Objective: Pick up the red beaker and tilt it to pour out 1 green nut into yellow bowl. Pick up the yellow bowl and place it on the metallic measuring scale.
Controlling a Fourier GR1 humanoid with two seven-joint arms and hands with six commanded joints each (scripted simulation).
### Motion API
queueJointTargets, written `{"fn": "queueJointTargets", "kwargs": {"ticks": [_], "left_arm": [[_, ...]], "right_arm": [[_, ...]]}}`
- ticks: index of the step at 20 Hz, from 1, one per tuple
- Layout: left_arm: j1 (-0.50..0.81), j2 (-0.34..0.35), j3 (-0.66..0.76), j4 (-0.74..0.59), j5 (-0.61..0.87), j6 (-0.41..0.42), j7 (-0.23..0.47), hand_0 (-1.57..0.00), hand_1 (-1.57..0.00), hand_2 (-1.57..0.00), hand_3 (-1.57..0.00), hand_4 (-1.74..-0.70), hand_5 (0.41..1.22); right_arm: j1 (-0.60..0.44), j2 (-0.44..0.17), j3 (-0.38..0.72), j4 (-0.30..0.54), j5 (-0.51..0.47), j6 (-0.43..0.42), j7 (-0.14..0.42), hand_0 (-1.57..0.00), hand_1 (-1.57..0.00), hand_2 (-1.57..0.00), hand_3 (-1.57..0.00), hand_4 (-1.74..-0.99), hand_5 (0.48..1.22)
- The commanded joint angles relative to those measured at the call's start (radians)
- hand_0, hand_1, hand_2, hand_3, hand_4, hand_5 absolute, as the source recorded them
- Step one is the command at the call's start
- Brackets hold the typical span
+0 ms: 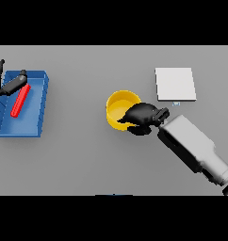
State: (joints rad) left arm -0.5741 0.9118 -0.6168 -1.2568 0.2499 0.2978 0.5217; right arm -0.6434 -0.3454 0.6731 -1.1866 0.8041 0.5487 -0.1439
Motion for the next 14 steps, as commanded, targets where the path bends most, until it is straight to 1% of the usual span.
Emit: {"fn": "queueJointTargets", "kwargs": {"ticks": [1,2,4,5,7,8,9,10,11,12,13,14], "left_arm": [[0.002,0.006,-0.003,-0.014,-0.001,0.000,0.004,0.00,0.00,0.00,0.00,-0.80,0.727],[-0.008,0.002,-0.001,0.002,-0.001,-0.006,0.007,0.00,0.00,0.00,0.00,-0.80,0.727],[0.008,0.018,0.003,-0.030,0.009,-0.003,0.006,0.00,0.00,0.00,0.00,-0.80,0.725],[-0.004,0.005,-0.004,-0.016,-0.001,0.000,0.019,0.00,0.00,0.00,0.00,-0.80,0.726],[0.005,0.009,0.002,-0.016,0.002,0.005,0.005,0.00,0.00,0.00,0.00,-0.81,0.724],[0.016,0.019,0.001,-0.030,0.002,0.008,0.000,0.00,0.00,0.00,0.00,-0.81,0.725],[0.015,0.016,-0.006,-0.036,-0.004,0.012,0.009,0.00,0.00,0.00,0.00,-0.80,0.725],[0.006,0.010,-0.008,-0.028,-0.006,0.008,0.015,0.00,0.00,0.00,0.00,-0.80,0.724],[0.006,0.011,-0.005,-0.028,-0.006,0.009,0.010,0.00,0.00,0.00,0.00,-0.80,0.724],[-0.003,0.008,-0.009,-0.040,-0.008,0.014,0.027,0.00,0.00,0.00,0.00,-0.80,0.723],[0.001,0.013,-0.008,-0.034,-0.009,0.012,0.018,0.00,0.00,0.00,0.00,-0.80,0.723],[0.004,0.014,-0.008,-0.031,-0.009,0.010,0.018,0.00,0.00,0.00,0.00,-0.80,0.721]], "right_arm": [[0.002,-0.001,-0.003,0.000,-0.009,0.011,0.006,-1.22,-1.20,-1.18,-0.93,-1.628,1.137],[0.001,-0.007,-0.005,0.000,-0.015,0.012,-0.005,-1.29,-1.27,-1.26,-1.02,-1.649,1.154],[0.008,-0.008,-0.002,-0.017,-0.021,0.011,0.017,-1.39,-1.38,-1.31,-1.14,-1.682,1.178],[0.006,-0.016,-0.002,-0.021,-0.026,0.016,0.007,-1.43,-1.42,-1.35,-1.16,-1.694,1.187],[0.014,-0.028,-0.005,-0.032,-0.033,0.004,-0.003,-1.48,-1.47,-1.42,-1.18,-1.711,1.199],[0.008,-0.032,-0.005,-0.048,-0.037,0.014,0.004,-1.50,-1.49,-1.45,-1.18,-1.717,1.203],[0.015,-0.042,-0.008,-0.070,-0.045,0.026,0.006,-1.51,-1.51,-1.45,-1.19,-1.722,1.207],[0.010,-0.060,-0.026,-0.085,-0.060,0.034,-0.005,-1.52,-1.52,-1.47,-1.19,-1.726,1.210],[0.004,-0.067,-0.037,-0.105,-0.073,0.046,0.022,-1.53,-1.53,-1.49,-1.19,-1.729,1.212],[-0.002,-0.073,-0.044,-0.125,-0.091,0.063,0.024,-1.54,-1.54,-1.47,-1.27,-1.731,1.214],[-0.001,-0.089,-0.050,-0.146,-0.102,0.078,0.025,-1.55,-1.55,-1.49,-1.33,-1.732,1.215],[-0.019,-0.094,-0.056,-0.161,-0.104,0.087,0.049,-1.55,-1.55,-1.51,-1.38,-1.731,1.216]]}}
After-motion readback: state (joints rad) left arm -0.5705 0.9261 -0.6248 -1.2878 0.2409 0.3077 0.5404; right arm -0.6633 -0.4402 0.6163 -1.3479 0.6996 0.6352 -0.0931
